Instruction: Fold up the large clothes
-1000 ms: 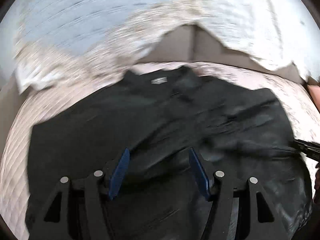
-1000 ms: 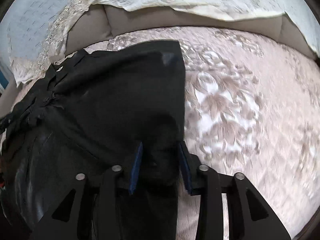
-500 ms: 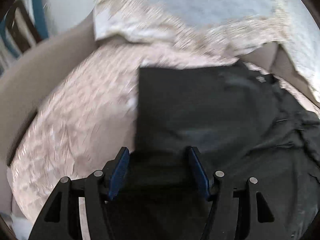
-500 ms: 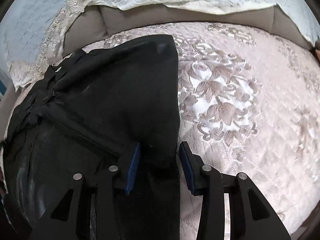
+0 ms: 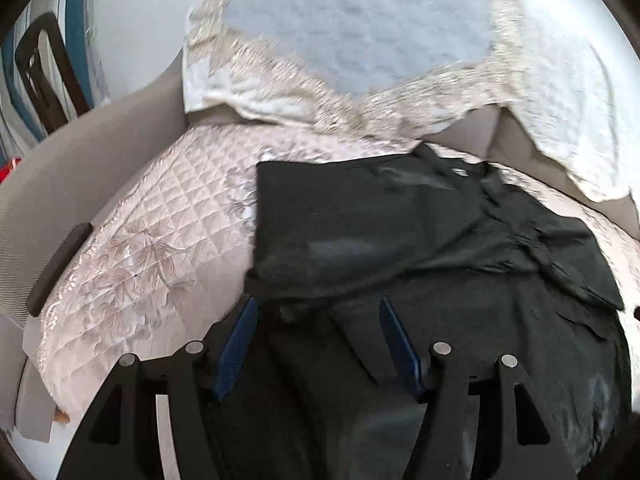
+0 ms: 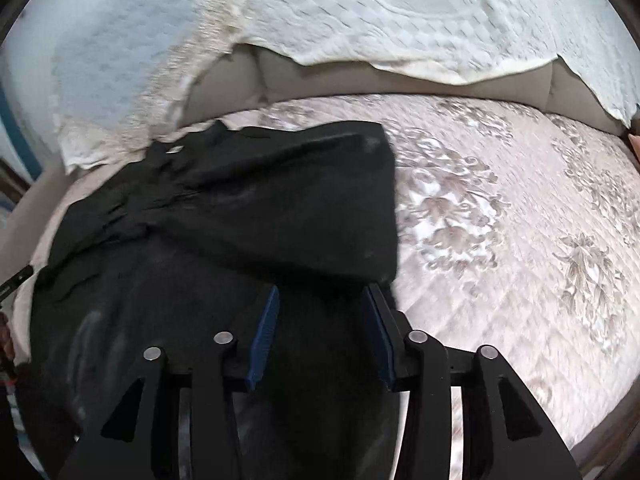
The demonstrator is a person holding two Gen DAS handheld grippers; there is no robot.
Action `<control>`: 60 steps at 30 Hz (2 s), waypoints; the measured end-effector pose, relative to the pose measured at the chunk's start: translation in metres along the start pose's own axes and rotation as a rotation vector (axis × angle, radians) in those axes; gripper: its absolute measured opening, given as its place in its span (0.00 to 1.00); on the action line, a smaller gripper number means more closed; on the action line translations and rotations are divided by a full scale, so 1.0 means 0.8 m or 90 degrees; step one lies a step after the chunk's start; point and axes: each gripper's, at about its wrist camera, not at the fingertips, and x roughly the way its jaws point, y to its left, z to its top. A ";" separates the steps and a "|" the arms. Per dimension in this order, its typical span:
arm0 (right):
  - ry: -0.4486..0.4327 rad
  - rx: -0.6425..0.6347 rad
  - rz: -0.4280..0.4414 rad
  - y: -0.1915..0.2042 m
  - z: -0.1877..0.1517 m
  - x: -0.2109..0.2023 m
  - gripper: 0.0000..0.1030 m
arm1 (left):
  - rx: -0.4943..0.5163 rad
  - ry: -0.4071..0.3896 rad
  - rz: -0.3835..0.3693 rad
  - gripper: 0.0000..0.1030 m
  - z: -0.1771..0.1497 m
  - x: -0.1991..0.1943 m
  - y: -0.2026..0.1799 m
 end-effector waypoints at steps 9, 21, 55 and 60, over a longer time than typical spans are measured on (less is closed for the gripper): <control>0.000 -0.008 0.065 0.042 -0.055 -0.039 0.50 | 0.030 -0.005 -0.043 0.64 -0.043 -0.053 -0.031; -0.008 0.003 0.082 0.067 -0.102 -0.068 0.56 | 0.033 0.015 -0.066 0.64 -0.089 -0.082 -0.048; 0.094 0.144 0.070 -0.055 -0.125 -0.026 0.68 | -0.064 0.112 -0.013 0.76 -0.133 -0.013 0.066; 0.114 0.130 0.113 -0.033 -0.142 -0.031 0.69 | -0.084 0.134 -0.056 0.77 -0.154 -0.023 0.059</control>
